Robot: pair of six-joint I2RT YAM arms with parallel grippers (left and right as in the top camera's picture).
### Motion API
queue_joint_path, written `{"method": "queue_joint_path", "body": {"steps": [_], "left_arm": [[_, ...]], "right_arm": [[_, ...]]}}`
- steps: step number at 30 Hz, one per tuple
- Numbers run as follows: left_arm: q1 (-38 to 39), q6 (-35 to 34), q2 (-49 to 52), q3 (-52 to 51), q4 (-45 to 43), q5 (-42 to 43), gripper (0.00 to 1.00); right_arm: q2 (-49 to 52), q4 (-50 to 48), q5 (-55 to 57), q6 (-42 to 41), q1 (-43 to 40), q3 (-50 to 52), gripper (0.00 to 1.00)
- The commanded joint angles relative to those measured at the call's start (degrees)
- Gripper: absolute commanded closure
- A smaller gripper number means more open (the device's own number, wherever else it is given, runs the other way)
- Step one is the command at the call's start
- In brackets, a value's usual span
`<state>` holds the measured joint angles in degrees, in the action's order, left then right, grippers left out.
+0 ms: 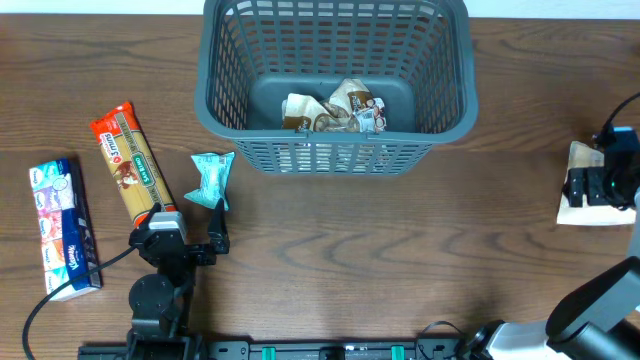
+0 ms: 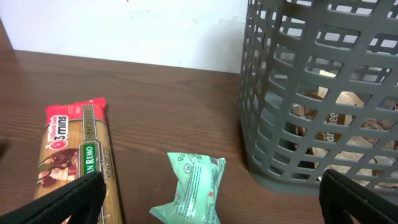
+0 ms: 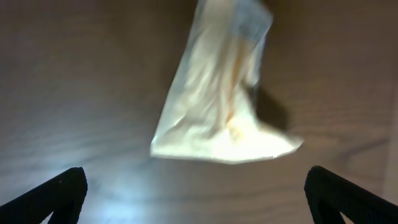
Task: Pack container
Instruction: 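Move the right gripper to the cream pouch and grasp it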
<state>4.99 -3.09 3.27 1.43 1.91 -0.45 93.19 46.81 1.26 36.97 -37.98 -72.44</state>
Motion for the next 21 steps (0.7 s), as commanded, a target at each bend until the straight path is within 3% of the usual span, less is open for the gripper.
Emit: {"method": "queue_joint_path", "body": {"steps": [1, 12, 21], "left_arm": [[0.17, -0.68, 0.00, -1.16, 2.12, -1.73, 0.02], [0.17, -0.70, 0.02, -1.16, 2.14, -1.73, 0.01], [0.17, -0.68, 0.02, -1.16, 2.14, -1.75, 0.01]], "right_arm": [[1.84, -3.08, -0.39, 0.79, 0.02, 0.11, 0.01], [13.29, -9.75, -0.07, 0.76, -0.63, 0.11, 0.01], [16.46, -15.06, -0.22, 0.79, -2.05, 0.11, 0.01]]}}
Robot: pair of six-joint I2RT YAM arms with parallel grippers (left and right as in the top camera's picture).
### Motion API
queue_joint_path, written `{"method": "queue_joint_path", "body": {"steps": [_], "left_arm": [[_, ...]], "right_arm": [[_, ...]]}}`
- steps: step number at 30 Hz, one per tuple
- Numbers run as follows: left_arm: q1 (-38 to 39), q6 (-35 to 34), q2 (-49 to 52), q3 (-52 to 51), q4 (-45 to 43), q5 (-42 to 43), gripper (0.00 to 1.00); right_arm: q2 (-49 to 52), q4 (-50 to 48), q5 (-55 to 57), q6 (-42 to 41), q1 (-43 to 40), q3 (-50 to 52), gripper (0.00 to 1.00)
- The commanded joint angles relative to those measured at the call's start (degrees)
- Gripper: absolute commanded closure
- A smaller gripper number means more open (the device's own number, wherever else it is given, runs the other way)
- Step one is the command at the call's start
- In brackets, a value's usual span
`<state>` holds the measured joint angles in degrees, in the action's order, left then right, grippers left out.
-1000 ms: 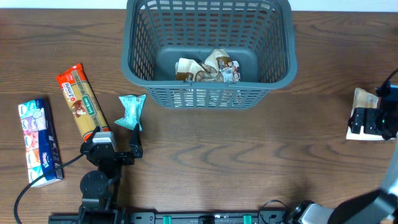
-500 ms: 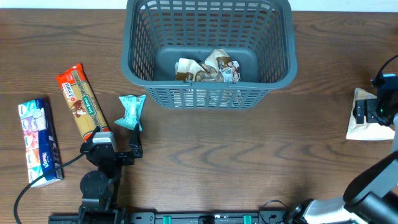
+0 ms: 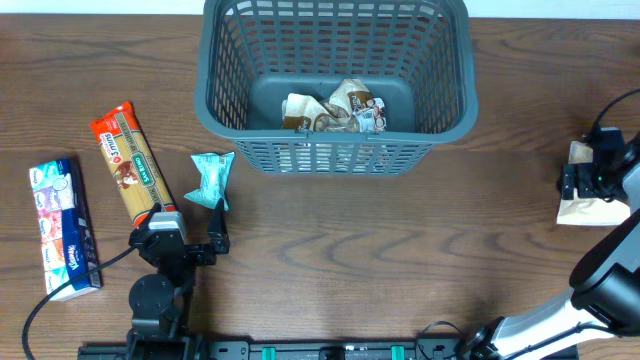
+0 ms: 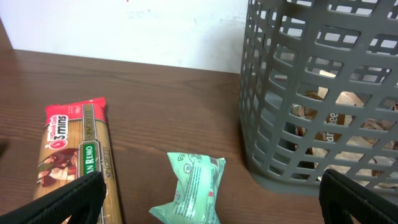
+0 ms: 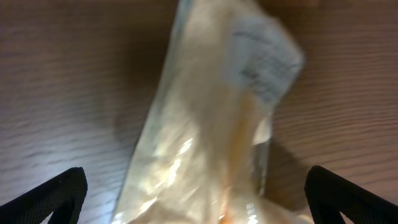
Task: Pack container
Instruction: 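Move the right gripper to the cream pouch and grasp it, then carry the cream pouch into the basket and open the right gripper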
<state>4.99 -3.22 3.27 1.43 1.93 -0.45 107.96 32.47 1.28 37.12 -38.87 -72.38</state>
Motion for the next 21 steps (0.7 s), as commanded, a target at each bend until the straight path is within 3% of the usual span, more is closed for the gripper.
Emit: {"method": "queue_joint_path", "body": {"steps": [1, 7, 11, 15, 17, 21], "left_arm": [[0.17, -0.57, 0.02, -1.16, 2.12, -1.75, 0.01], [0.17, -0.68, 0.02, -1.16, 2.10, -1.73, 0.02], [0.17, -2.86, 0.02, -1.16, 2.10, -1.73, 0.02], [0.17, -2.91, 0.02, -1.16, 2.12, -1.75, 0.02], [0.17, -2.91, 0.02, -1.16, 2.10, -1.75, 0.01], [0.17, -2.91, 0.02, -1.16, 2.10, -1.75, 0.01]], "right_arm": [[2.29, -1.05, -0.70, 0.66, -1.38, 0.04, 0.01], [6.34, -1.29, -2.73, 0.59, -1.81, 0.07, 0.01], [7.78, -2.45, -3.26, -2.43, -1.81, 0.07, 0.07], [8.35, -3.85, -4.22, -5.57, -1.81, 0.07, 0.37], [8.41, -3.85, -5.86, -5.64, -1.81, 0.07, 0.61], [8.41, -4.22, -6.27, -8.17, -1.36, 0.07, 0.89]]}}
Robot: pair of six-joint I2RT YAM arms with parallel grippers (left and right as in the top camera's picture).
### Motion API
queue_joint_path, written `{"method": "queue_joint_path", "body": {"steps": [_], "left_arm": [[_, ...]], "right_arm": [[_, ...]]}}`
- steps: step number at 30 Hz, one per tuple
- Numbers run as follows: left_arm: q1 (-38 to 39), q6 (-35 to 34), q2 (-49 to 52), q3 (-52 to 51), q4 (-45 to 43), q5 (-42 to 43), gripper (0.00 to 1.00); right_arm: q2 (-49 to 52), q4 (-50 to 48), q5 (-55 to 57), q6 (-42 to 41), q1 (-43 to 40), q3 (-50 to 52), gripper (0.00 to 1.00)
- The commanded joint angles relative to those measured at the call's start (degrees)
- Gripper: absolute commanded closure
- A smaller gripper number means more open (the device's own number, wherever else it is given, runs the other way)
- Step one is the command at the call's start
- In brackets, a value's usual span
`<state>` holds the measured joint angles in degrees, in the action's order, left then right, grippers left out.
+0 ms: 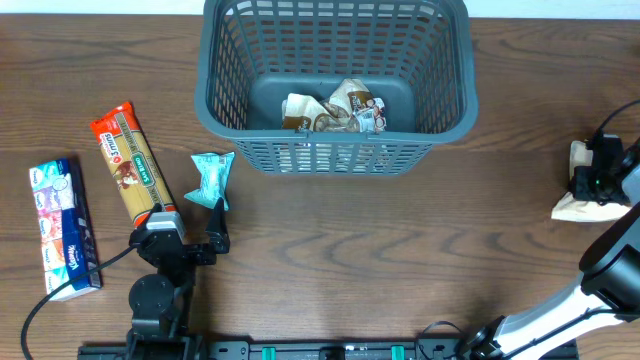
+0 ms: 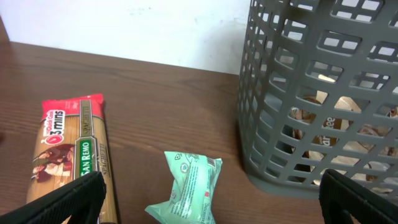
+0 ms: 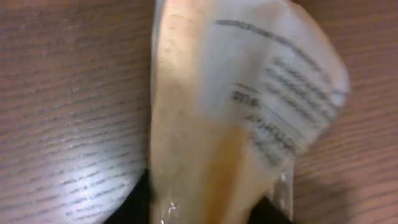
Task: Pack container
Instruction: 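Carry the cream pouch into the basket and open the right gripper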
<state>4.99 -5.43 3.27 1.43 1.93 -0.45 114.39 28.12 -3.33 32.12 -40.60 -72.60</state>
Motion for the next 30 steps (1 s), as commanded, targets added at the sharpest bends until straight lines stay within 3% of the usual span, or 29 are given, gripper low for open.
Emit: {"method": "queue_joint_path", "body": {"steps": [1, 2, 10, 20, 25, 30], "left_arm": [[0.17, -0.70, 0.02, -1.16, 2.10, -1.75, 0.01], [0.17, -0.70, 0.02, -1.16, 2.10, -1.75, 0.02], [0.17, -0.70, 0.02, -1.16, 2.10, -1.73, 0.01], [0.17, -0.70, 0.02, -1.16, 2.10, -1.73, 0.01], [0.17, -0.70, 0.02, -1.16, 2.10, -1.73, 0.01], [0.17, -0.68, 0.02, -1.16, 2.10, -1.73, 0.02]], "right_arm": [[1.99, 0.11, -1.68, -4.20, 0.63, 0.28, 0.93], [1.95, 0.13, -1.66, -5.35, 1.03, 0.26, 0.99], [-4.13, 2.82, -6.67, -13.60, 7.80, -4.74, 0.99], [-17.81, 10.34, -6.97, -16.63, 21.22, -25.33, 0.99], [-20.11, 17.29, -7.72, -9.33, 30.82, -34.69, 0.99], [-20.48, 25.53, -10.05, 7.58, 45.42, -38.47, 0.99]]}}
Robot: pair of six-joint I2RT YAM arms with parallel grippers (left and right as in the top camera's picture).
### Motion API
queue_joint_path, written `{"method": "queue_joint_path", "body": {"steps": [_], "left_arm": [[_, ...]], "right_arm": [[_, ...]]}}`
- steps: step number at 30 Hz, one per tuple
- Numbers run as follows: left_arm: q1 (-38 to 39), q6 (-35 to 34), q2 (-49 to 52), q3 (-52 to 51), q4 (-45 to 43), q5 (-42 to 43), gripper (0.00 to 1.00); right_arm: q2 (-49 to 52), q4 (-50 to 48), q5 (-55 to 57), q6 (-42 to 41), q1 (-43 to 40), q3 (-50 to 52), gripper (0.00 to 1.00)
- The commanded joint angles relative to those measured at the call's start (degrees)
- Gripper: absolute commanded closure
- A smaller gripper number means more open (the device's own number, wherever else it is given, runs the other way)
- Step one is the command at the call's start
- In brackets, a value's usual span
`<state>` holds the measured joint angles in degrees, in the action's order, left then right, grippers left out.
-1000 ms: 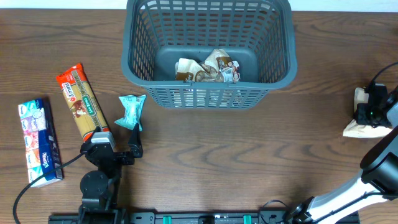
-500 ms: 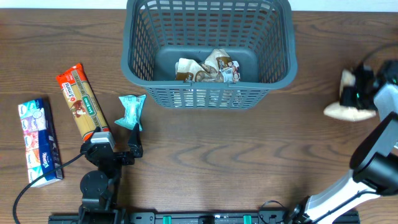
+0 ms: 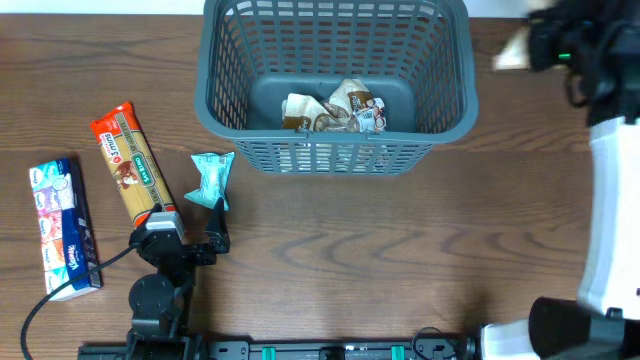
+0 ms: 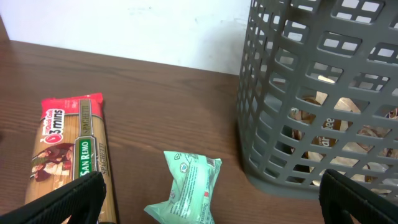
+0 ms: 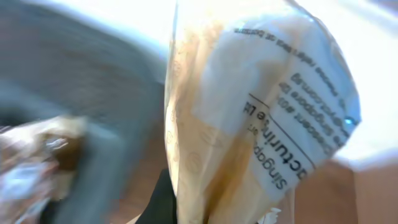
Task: Pack container
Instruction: 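Carry the cream pouch into the basket and open the right gripper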
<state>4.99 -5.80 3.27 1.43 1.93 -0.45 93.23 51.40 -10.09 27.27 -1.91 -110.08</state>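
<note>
A grey mesh basket (image 3: 335, 75) stands at the back of the table with a few brown-and-white packets (image 3: 335, 108) lying in it. My right gripper (image 3: 548, 45) is raised just right of the basket's far right corner, shut on a cream plastic packet (image 5: 249, 106) with a printed label (image 3: 512, 52). My left gripper (image 4: 208, 205) rests open at the front left. Its black fingertips (image 4: 68, 199) flank a mint-green packet (image 4: 189, 186) lying just ahead of them. The basket wall (image 4: 317, 93) fills the right of the left wrist view.
A red and tan spaghetti pack (image 3: 133, 163) lies left of the green packet (image 3: 211, 180). A blue and white box (image 3: 62, 227) sits at the far left edge. The right arm's white link (image 3: 612, 200) runs down the right side.
My right gripper has gone from the table's right edge up to beside the basket's far right corner, carrying the cream packet off the table. The left arm has not moved.
The right gripper was open above the cream packet at the table's right edge, then lower and closer over it. A second ago it was shut on the packet on the table. Now it holds the packet raised beside the basket. The left gripper stayed open throughout.
</note>
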Motion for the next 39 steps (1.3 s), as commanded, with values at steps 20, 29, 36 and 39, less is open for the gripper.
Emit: {"method": "queue_joint_path", "body": {"steps": [20, 29, 36, 39], "left_arm": [[0.17, -0.28, 0.02, -1.16, 2.10, -1.75, 0.01], [0.17, -0.28, 0.02, -1.16, 2.10, -1.77, 0.01], [0.17, -0.31, 0.02, -1.16, 2.10, -1.75, 0.01], [0.17, -0.33, 0.02, -1.16, 2.10, -1.75, 0.01]], "right_arm": [[20.83, 20.22, -15.45, 29.99, 22.58, -0.83, 0.83], [22.34, 20.61, -16.79, 27.50, 22.10, -3.87, 0.67], [17.31, 19.21, -16.52, 17.25, 16.98, -19.17, 0.60], [15.15, 18.40, -12.70, 10.82, 12.92, -24.28, 0.37]]}}
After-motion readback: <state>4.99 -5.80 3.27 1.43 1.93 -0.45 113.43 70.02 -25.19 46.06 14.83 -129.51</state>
